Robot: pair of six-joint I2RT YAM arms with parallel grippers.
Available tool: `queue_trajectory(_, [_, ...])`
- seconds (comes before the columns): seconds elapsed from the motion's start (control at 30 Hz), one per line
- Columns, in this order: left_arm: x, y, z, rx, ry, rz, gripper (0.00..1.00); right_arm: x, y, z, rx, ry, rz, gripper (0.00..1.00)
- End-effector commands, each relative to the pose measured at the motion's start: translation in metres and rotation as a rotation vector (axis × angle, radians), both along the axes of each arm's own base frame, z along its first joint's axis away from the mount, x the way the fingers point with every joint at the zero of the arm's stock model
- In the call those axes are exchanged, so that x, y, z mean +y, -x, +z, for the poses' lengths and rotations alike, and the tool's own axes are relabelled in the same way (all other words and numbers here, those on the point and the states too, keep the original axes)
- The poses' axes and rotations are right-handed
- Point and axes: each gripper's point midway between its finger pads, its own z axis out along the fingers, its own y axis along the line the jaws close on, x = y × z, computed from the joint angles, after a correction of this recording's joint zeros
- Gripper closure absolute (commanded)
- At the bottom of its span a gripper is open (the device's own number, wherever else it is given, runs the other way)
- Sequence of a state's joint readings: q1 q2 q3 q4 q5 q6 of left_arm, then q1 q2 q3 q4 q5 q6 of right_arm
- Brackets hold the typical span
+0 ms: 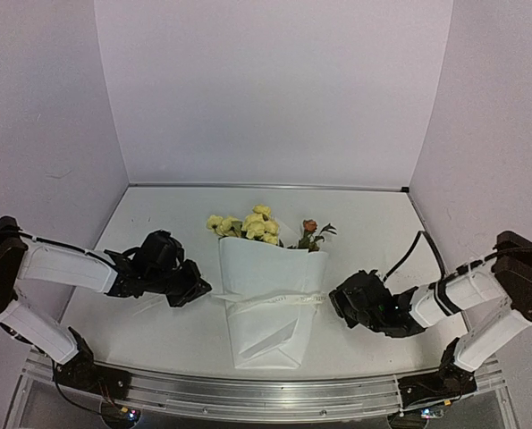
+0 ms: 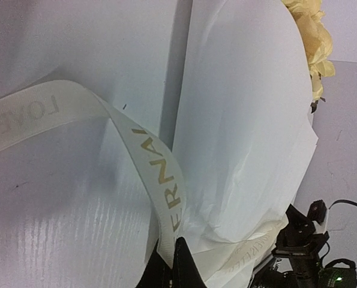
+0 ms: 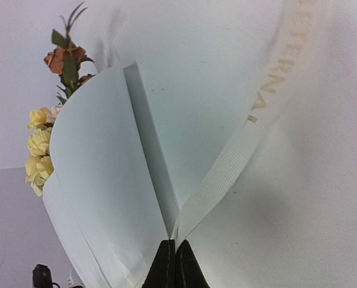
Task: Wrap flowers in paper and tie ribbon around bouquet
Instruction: Tie the ribbon around the folded bouquet.
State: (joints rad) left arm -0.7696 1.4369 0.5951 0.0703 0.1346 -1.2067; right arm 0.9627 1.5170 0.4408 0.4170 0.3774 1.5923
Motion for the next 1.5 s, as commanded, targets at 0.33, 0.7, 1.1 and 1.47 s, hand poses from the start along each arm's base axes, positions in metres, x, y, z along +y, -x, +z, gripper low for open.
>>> queue_trajectory(0.33, [0.101,-0.012,-0.029,-0.019,-0.140,0.100,1.00,-0.109,0.021,-0.013,0.139,0.486,-0.056,1.00])
queue_trajectory(0.7, [0.220,-0.037,-0.036,0.070,-0.101,0.400,1.00,-0.170,0.039,-0.009,0.163,0.520,-0.158,1.00])
queue_trajectory(1.1, [0.301,-0.050,-0.026,0.073,-0.091,0.608,1.00,-0.209,0.063,-0.010,0.179,0.510,-0.237,1.00])
queue_trajectory(1.47, [0.334,-0.058,-0.015,0.068,-0.100,0.692,1.00,-0.210,0.047,-0.002,0.312,0.540,-0.144,1.00])
